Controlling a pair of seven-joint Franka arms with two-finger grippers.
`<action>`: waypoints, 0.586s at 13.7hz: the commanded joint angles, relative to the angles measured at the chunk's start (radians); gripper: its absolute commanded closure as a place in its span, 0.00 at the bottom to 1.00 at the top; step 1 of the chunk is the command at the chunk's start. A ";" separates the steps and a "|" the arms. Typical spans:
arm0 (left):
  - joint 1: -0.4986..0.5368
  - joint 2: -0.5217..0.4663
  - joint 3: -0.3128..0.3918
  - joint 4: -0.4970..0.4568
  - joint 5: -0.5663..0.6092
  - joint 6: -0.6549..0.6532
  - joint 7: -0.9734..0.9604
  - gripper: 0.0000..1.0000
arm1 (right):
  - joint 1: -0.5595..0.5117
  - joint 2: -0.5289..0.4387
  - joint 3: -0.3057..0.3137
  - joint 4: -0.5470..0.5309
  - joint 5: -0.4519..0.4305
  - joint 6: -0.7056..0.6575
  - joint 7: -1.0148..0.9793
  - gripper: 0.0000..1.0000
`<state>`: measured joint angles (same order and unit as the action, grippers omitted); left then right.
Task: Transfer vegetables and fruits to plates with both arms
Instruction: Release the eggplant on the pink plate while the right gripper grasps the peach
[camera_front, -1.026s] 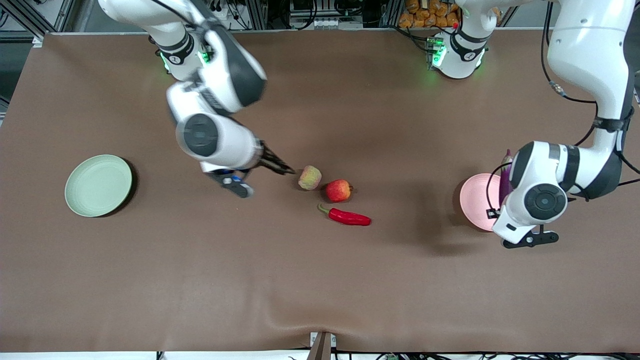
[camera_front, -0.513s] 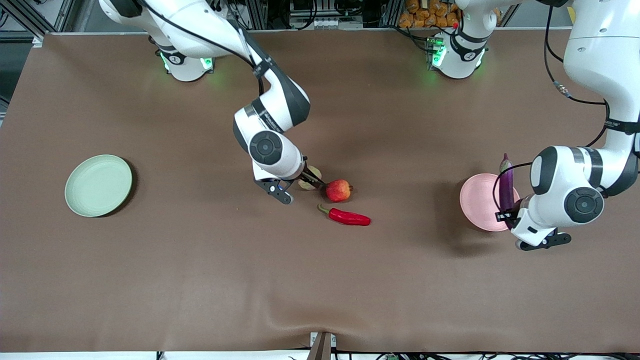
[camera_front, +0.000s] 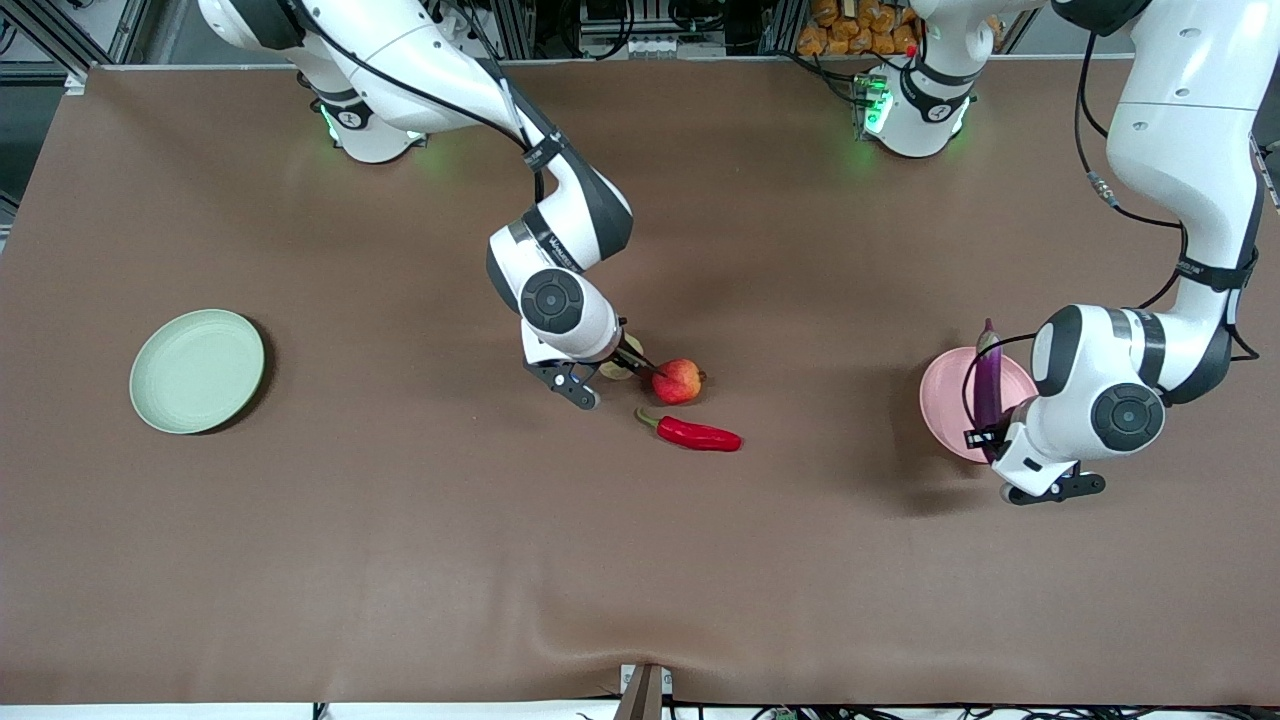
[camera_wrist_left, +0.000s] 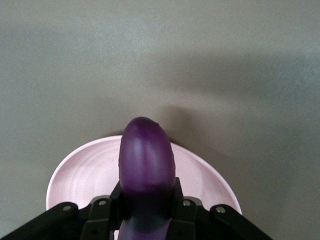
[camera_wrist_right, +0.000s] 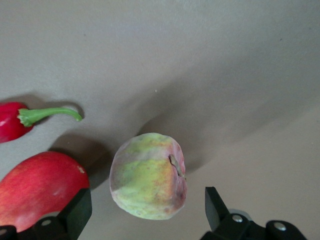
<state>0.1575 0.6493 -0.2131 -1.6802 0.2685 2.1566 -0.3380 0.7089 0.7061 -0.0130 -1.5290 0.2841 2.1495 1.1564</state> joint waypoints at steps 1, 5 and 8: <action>0.002 0.001 -0.002 0.007 -0.006 0.023 0.017 0.81 | 0.023 0.021 -0.009 -0.003 0.000 0.035 0.017 0.00; 0.001 -0.002 -0.002 0.005 -0.006 0.023 0.014 0.00 | 0.023 0.030 -0.009 -0.003 0.000 0.067 0.020 1.00; 0.001 -0.010 -0.002 0.004 -0.006 0.022 0.011 0.00 | -0.048 -0.042 -0.010 0.016 0.000 -0.194 -0.039 1.00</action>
<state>0.1574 0.6512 -0.2132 -1.6763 0.2685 2.1740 -0.3377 0.7165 0.7315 -0.0288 -1.5092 0.2835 2.0870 1.1601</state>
